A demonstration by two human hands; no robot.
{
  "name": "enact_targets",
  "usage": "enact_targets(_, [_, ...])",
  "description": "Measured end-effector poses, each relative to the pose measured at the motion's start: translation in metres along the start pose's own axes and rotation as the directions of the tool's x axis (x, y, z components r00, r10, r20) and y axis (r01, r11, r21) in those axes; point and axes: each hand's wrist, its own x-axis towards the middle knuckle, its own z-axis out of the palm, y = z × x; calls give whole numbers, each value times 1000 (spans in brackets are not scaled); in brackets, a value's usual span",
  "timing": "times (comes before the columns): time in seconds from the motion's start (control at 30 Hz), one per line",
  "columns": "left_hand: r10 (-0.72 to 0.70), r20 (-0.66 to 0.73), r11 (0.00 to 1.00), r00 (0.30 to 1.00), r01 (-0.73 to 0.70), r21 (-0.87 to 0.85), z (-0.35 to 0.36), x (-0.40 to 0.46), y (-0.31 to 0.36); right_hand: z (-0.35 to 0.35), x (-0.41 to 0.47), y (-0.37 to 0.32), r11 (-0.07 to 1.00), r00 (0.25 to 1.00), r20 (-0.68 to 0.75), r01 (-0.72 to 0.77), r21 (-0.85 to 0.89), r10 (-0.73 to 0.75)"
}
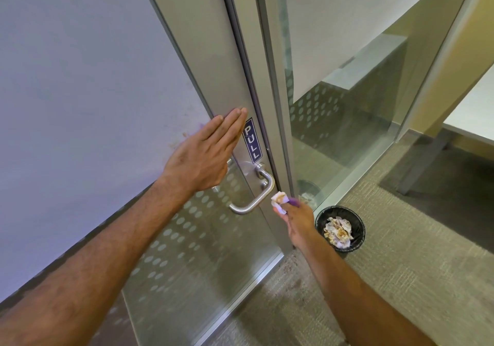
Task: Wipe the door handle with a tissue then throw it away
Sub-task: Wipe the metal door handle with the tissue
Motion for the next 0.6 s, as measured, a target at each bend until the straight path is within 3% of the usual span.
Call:
enact_targets(0.1, [6, -1, 1000, 1000, -6, -4, 3, 0, 0, 12, 6, -35, 945, 969, 30, 248, -213, -247])
enact_targets(0.23, [3, -5, 1000, 1000, -3, -13, 4, 0, 0, 40, 7, -61, 832, 925, 234, 373, -410, -299])
enact_targets(0.37, [-1, -23, 1000, 1000, 1, -23, 5, 0, 0, 43, -6, -57, 508, 800, 349, 585, -632, -488])
enact_targets(0.47, [-4, -24, 1000, 1000, 3, -26, 7, 0, 0, 37, -12, -59, 336, 774, 389, 587, -736, -500])
enact_targets(0.6, [3, -16, 999, 1000, -4, -31, 8, 1, 0, 29, -32, -48, 289, 730, 389, 614, -735, -561])
